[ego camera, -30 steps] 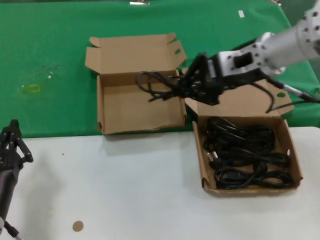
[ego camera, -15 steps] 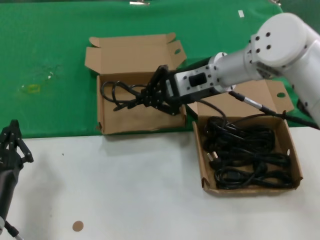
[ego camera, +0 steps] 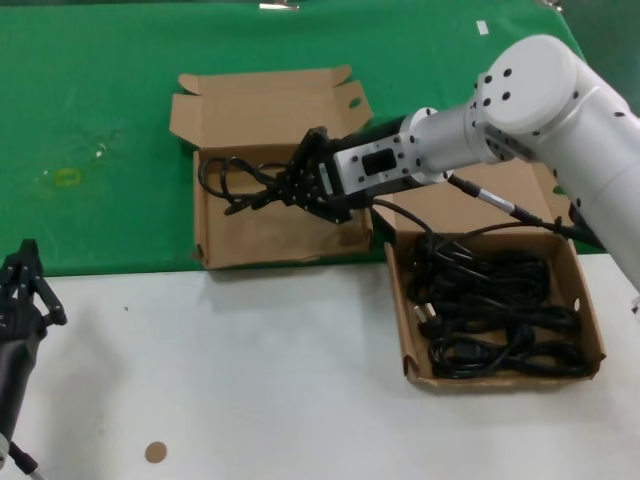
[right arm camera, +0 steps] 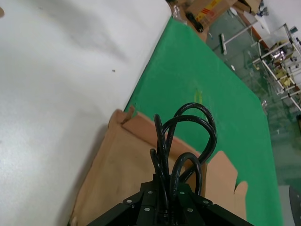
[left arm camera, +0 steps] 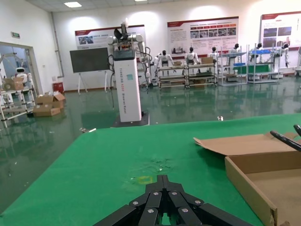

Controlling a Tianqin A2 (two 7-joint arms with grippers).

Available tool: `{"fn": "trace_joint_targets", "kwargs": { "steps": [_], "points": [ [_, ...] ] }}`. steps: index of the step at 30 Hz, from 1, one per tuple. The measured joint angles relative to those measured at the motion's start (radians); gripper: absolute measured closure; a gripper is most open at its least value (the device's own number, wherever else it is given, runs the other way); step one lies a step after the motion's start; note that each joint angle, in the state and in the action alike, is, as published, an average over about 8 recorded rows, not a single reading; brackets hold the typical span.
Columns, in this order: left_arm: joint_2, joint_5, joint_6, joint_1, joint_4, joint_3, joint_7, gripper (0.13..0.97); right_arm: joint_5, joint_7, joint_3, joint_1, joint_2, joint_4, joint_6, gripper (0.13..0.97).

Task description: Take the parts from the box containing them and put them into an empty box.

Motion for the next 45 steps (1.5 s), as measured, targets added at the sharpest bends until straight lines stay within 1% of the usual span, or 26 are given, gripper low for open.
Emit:
{"fn": "trace_joint_targets", "kwargs": {
  "steps": [10,18,26,27,33,35,39,42,45],
  "points": [
    [0.000,0.000,0.000,0.000,0.000,0.000,0.000,0.953,0.019,-0.103,0.020,0.053,-0.054,-0.170,0.035,0.910],
    [0.000,0.000,0.000,0.000,0.000,0.000,0.000,0.953,0.033,-0.148,0.035,0.076,-0.080,-0.240,0.040,0.871],
    [0.000,0.000,0.000,0.000,0.000,0.000,0.000,0.951,0.036,-0.155,0.039,0.080,-0.085,-0.254,0.043,0.756],
    [0.000,0.000,0.000,0.000,0.000,0.000,0.000,0.951,0.036,-0.155,0.039,0.080,-0.085,-0.254,0.043,0.756],
    [0.000,0.000,0.000,0.000,0.000,0.000,0.000,0.950,0.041,-0.148,0.046,0.065,-0.083,-0.241,0.053,0.615],
    [0.000,0.000,0.000,0.000,0.000,0.000,0.000,0.936,0.047,-0.139,0.053,0.049,-0.081,-0.226,0.064,0.568],
    [0.000,0.000,0.000,0.000,0.000,0.001,0.000,0.907,0.063,-0.112,0.074,0.000,-0.074,-0.181,0.099,0.568],
    [0.000,0.000,0.000,0.000,0.000,0.001,0.000,0.893,0.078,-0.087,0.093,-0.043,-0.068,-0.140,0.130,0.488],
    [0.000,0.000,0.000,0.000,0.000,0.001,0.000,0.845,0.095,-0.060,0.114,-0.091,-0.062,-0.095,0.164,0.408]
  ]
}}
